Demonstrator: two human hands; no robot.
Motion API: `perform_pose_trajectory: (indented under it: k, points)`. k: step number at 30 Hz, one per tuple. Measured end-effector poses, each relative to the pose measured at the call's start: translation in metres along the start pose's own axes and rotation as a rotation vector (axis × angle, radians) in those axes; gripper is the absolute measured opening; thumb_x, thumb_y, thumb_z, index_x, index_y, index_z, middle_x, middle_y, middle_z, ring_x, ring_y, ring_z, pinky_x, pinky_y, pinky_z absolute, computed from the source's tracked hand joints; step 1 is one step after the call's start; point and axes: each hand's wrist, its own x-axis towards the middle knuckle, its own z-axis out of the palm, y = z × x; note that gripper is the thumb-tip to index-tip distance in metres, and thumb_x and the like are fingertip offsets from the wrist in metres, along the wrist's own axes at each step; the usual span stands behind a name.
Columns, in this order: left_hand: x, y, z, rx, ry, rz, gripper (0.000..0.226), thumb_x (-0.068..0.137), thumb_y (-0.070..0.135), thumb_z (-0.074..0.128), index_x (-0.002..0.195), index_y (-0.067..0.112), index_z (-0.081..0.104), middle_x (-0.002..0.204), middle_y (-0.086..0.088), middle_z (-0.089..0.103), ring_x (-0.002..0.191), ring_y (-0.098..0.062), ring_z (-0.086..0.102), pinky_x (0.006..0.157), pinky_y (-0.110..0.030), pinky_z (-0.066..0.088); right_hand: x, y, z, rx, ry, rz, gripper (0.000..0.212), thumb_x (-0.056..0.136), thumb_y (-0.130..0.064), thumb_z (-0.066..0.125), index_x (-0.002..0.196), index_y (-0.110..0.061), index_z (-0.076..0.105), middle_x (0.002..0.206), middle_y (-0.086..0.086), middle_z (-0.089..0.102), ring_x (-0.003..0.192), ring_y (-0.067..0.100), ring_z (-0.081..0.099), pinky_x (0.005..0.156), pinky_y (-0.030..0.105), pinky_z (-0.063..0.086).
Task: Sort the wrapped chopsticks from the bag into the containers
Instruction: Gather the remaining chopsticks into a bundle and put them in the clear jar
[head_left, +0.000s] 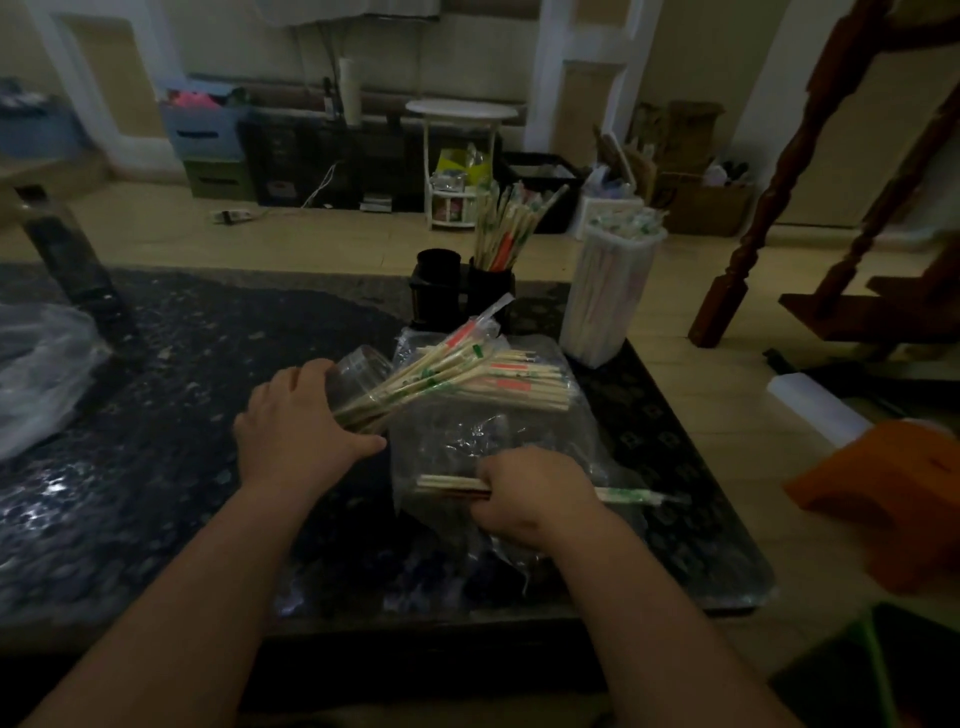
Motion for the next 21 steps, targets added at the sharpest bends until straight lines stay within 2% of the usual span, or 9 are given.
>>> perform_pose_trajectory:
  k: [4, 7, 10, 13, 15, 17, 19, 21]
  points:
    - [0.001, -0.001, 0.003, 0.012, 0.001, -0.018, 0.097, 0.061, 0.063, 0.082, 0.14, 0.028, 0.037, 0.133, -0.006, 0.054, 0.121, -0.032, 0.049, 0.095, -0.047, 0.04, -0.009, -0.011, -0.026, -0.044, 0.107, -0.072, 0.019, 0.083, -0.042, 0.057, 0.083, -0.022, 0.059, 0.076, -0.001, 0.052, 0.072, 0.025, 0.051, 0.063, 0.032, 0.038]
    - [0.002, -0.001, 0.005, 0.021, 0.003, -0.032, 0.096, 0.059, 0.064, 0.081, 0.138, 0.029, 0.038, 0.128, -0.005, 0.057, 0.116, -0.031, 0.052, 0.092, -0.045, 0.041, -0.014, -0.02, -0.04, -0.054, 0.195, -0.141, 0.016, 0.086, -0.041, 0.055, 0.08, -0.027, 0.05, 0.075, -0.003, 0.048, 0.074, 0.023, 0.05, 0.064, 0.032, 0.036]
    - [0.003, -0.002, 0.005, 0.036, -0.018, -0.03, 0.09, 0.062, 0.062, 0.079, 0.136, 0.029, 0.04, 0.126, -0.006, 0.057, 0.114, -0.032, 0.051, 0.09, -0.044, 0.039, -0.016, -0.025, -0.047, -0.022, 0.369, -0.182, 0.016, 0.088, -0.044, 0.052, 0.083, -0.028, 0.051, 0.084, -0.002, 0.058, 0.075, 0.021, 0.046, 0.065, 0.032, 0.033]
    - [0.003, -0.003, 0.004, 0.016, -0.039, -0.021, 0.086, 0.063, 0.06, 0.08, 0.133, 0.028, 0.042, 0.121, -0.008, 0.057, 0.111, -0.033, 0.052, 0.086, -0.042, 0.037, -0.01, -0.024, -0.045, 0.023, 0.55, -0.229, 0.023, 0.088, -0.043, 0.055, 0.074, -0.03, 0.043, 0.075, -0.006, 0.053, 0.07, 0.02, 0.048, 0.059, 0.03, 0.027]
    - [0.002, -0.002, 0.003, -0.001, -0.04, -0.026, 0.086, 0.062, 0.058, 0.082, 0.133, 0.027, 0.043, 0.122, -0.007, 0.058, 0.112, -0.032, 0.052, 0.087, -0.041, 0.036, -0.003, -0.022, -0.037, 0.045, 0.654, -0.278, 0.025, 0.084, -0.038, 0.063, 0.069, -0.029, 0.046, 0.067, -0.006, 0.056, 0.063, 0.02, 0.054, 0.053, 0.026, 0.023]
    - [0.002, -0.001, 0.003, -0.004, -0.044, -0.046, 0.087, 0.061, 0.058, 0.083, 0.132, 0.028, 0.044, 0.124, -0.006, 0.057, 0.114, -0.031, 0.051, 0.09, -0.041, 0.036, 0.003, -0.02, -0.031, 0.116, 0.8, -0.324, 0.018, 0.081, -0.034, 0.063, 0.071, -0.023, 0.054, 0.066, -0.003, 0.059, 0.059, 0.018, 0.051, 0.055, 0.024, 0.026]
    - [0.003, -0.001, 0.004, 0.013, -0.038, -0.058, 0.088, 0.059, 0.06, 0.083, 0.132, 0.029, 0.044, 0.123, -0.005, 0.057, 0.115, -0.03, 0.051, 0.091, -0.042, 0.037, 0.009, -0.017, -0.025, 0.159, 0.915, -0.361, 0.018, 0.082, -0.034, 0.054, 0.077, -0.017, 0.057, 0.073, 0.0, 0.059, 0.065, 0.017, 0.048, 0.058, 0.028, 0.032]
    - [0.005, -0.002, 0.005, 0.028, -0.031, -0.059, 0.089, 0.059, 0.063, 0.082, 0.132, 0.03, 0.042, 0.124, -0.004, 0.056, 0.116, -0.029, 0.05, 0.092, -0.042, 0.037, 0.013, -0.015, -0.023, 0.147, 0.999, -0.341, 0.022, 0.084, -0.034, 0.053, 0.083, -0.014, 0.061, 0.084, 0.003, 0.058, 0.075, 0.019, 0.047, 0.065, 0.032, 0.037]
